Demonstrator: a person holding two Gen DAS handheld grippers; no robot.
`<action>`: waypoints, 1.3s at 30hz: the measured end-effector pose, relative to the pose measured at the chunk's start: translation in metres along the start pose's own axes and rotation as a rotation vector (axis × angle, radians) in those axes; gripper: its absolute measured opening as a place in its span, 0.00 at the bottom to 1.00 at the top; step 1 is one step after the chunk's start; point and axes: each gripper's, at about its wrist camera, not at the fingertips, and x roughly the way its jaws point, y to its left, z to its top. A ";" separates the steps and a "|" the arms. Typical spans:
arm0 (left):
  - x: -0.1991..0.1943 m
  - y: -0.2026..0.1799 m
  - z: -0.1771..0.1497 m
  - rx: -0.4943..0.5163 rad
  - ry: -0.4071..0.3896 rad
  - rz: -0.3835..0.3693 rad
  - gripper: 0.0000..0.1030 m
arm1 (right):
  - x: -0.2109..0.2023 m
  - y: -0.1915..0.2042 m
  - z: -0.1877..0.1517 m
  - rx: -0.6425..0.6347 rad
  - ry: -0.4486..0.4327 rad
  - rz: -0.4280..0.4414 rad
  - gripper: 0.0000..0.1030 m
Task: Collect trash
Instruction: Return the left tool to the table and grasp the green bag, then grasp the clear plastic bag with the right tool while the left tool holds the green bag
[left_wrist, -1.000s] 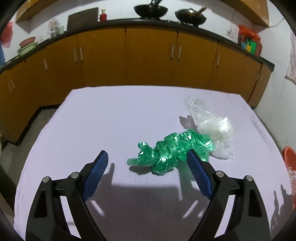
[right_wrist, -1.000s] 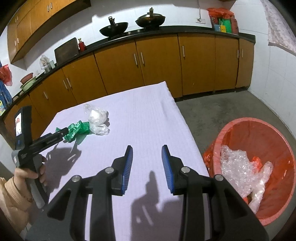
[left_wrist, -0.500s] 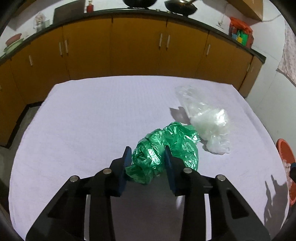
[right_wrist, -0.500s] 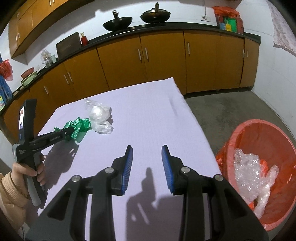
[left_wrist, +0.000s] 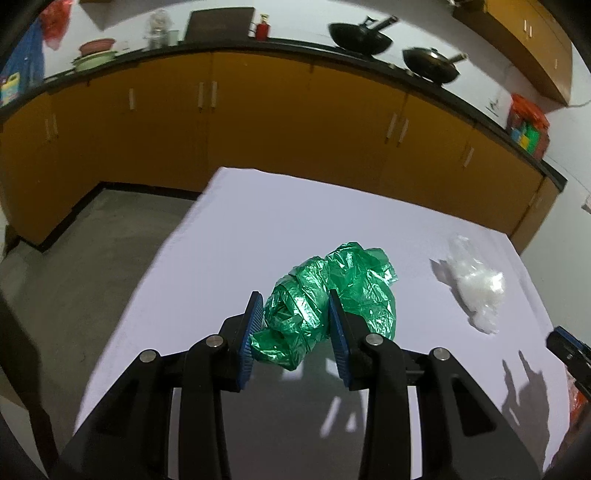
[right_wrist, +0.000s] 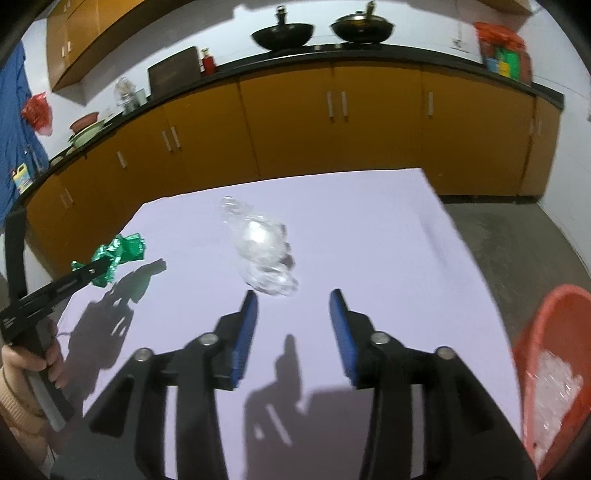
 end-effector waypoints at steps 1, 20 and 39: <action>-0.001 0.001 0.001 0.000 -0.007 0.009 0.35 | 0.006 0.004 0.002 -0.007 0.003 0.003 0.44; 0.007 0.000 0.001 -0.006 -0.034 0.031 0.35 | 0.100 0.028 0.019 -0.010 0.150 0.005 0.24; -0.007 -0.032 -0.002 0.037 -0.029 -0.014 0.35 | 0.045 0.011 -0.003 -0.030 0.123 -0.012 0.09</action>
